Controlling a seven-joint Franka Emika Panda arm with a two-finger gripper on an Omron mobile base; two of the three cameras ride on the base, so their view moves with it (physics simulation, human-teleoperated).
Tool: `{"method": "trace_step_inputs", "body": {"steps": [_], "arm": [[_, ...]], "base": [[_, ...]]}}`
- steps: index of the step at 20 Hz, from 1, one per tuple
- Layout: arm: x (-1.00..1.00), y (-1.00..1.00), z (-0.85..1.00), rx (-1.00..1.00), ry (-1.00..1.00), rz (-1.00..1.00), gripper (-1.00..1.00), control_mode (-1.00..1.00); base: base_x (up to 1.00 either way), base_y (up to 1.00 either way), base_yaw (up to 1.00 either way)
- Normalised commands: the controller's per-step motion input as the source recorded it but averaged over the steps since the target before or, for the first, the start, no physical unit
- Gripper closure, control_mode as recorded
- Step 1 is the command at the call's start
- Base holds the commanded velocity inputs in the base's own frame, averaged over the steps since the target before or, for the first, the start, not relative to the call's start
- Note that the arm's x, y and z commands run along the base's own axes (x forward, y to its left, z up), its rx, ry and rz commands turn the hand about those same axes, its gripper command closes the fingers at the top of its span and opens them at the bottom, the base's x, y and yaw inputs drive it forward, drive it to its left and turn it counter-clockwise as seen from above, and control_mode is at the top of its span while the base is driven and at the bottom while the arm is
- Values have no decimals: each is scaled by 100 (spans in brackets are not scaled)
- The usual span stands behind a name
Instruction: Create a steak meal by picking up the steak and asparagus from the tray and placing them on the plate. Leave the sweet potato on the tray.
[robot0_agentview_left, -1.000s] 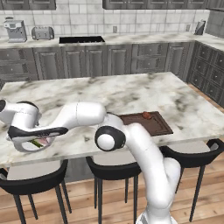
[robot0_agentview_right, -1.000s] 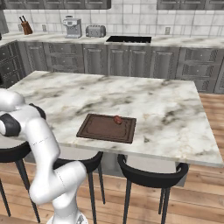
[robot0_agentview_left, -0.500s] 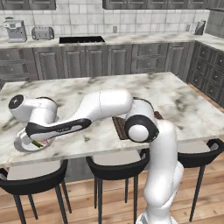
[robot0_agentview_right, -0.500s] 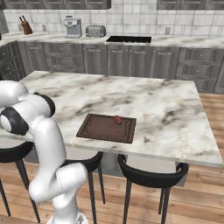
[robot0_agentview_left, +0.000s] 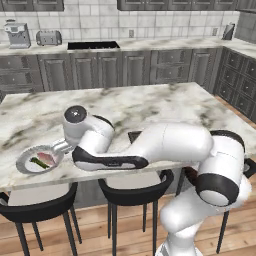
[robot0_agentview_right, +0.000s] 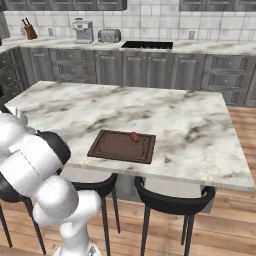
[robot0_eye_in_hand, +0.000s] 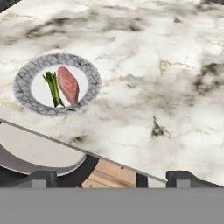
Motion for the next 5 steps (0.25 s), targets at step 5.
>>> {"method": "trace_step_inputs", "body": {"steps": [5], "arm": [[-35, -100, 50, 29, -11, -1, -100, -100]], "base": [[0, 0, 0]]}}
